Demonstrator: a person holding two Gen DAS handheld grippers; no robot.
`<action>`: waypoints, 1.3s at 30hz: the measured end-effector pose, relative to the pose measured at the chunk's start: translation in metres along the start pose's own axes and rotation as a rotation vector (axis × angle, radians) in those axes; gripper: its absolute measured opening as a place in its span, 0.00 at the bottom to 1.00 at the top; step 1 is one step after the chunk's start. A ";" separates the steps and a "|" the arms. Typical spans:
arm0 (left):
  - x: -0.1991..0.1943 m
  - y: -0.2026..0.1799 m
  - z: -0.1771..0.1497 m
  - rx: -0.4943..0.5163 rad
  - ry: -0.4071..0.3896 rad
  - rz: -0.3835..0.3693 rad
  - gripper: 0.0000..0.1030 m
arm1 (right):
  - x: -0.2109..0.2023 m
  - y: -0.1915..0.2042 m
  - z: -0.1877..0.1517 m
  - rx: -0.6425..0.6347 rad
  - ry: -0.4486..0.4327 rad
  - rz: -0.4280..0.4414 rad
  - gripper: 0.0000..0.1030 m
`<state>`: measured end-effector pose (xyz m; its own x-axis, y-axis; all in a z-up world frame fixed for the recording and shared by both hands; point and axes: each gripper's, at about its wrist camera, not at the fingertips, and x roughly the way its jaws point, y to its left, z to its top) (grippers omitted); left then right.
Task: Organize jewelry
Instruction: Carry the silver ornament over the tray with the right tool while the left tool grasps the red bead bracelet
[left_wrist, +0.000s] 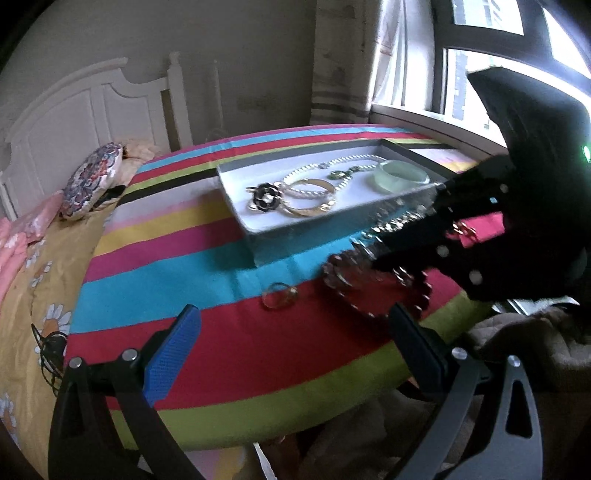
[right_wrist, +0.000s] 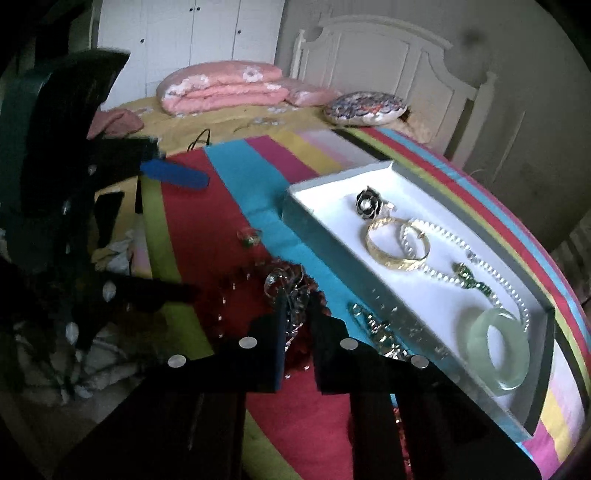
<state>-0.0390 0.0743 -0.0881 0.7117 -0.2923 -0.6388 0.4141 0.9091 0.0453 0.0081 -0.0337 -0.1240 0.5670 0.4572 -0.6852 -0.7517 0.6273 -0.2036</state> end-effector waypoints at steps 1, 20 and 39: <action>0.000 -0.002 0.000 0.007 0.001 -0.009 0.97 | -0.003 -0.003 0.001 0.016 -0.014 -0.008 0.11; 0.031 -0.074 0.018 0.234 0.080 -0.122 0.54 | -0.080 -0.068 -0.013 0.305 -0.257 -0.134 0.11; 0.022 -0.053 0.061 0.082 -0.024 -0.203 0.10 | -0.107 -0.088 -0.035 0.374 -0.322 -0.194 0.11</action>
<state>-0.0108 0.0017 -0.0572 0.6223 -0.4747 -0.6225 0.5940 0.8043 -0.0195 0.0014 -0.1599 -0.0572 0.8025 0.4443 -0.3982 -0.4850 0.8745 -0.0016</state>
